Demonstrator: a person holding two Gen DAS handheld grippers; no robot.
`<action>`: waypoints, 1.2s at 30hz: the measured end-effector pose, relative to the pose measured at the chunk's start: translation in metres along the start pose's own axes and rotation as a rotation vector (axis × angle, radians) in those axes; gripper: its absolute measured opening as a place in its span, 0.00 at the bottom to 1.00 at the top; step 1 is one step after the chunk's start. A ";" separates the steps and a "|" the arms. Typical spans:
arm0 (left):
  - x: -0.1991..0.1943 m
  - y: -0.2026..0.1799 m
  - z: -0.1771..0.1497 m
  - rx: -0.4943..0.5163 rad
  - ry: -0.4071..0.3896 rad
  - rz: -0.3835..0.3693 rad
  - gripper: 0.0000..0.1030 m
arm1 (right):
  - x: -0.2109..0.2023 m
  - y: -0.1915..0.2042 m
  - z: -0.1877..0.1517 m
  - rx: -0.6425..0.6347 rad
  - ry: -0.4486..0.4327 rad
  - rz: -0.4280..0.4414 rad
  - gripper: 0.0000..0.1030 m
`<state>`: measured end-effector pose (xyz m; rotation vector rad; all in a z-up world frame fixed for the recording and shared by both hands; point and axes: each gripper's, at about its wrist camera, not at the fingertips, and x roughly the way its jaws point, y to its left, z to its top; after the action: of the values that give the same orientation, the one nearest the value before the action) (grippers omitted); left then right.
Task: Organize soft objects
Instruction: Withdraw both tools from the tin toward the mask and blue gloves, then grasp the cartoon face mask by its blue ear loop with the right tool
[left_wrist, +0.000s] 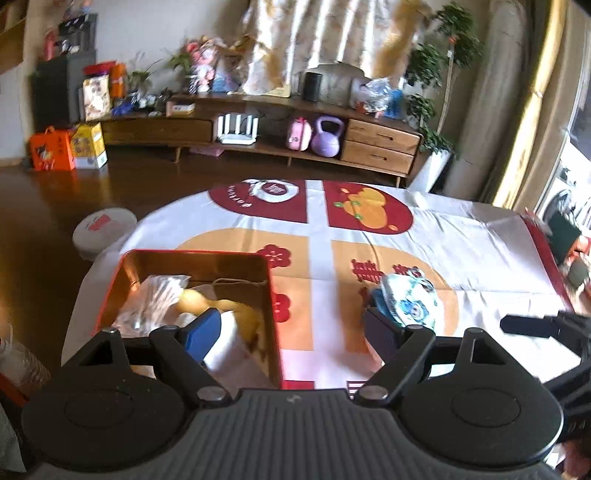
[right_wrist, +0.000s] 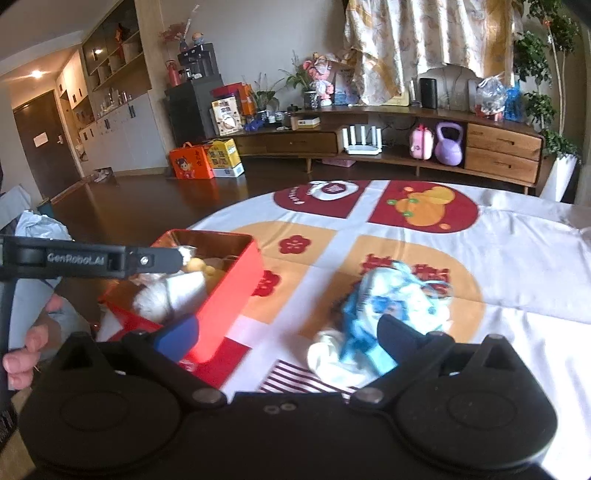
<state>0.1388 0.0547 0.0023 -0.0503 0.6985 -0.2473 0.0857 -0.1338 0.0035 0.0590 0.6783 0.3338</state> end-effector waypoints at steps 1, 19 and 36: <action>0.000 -0.006 -0.001 0.013 -0.006 -0.002 0.82 | -0.002 -0.005 -0.001 -0.002 0.000 -0.004 1.00; 0.045 -0.082 -0.033 0.099 0.022 -0.121 0.82 | -0.001 -0.082 -0.006 0.003 0.026 -0.062 0.97; 0.102 -0.131 -0.050 0.207 0.039 -0.176 0.82 | 0.094 -0.126 0.031 -0.072 0.130 0.001 0.76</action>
<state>0.1549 -0.0951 -0.0838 0.0915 0.7046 -0.4892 0.2089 -0.2206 -0.0498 -0.0305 0.7941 0.3652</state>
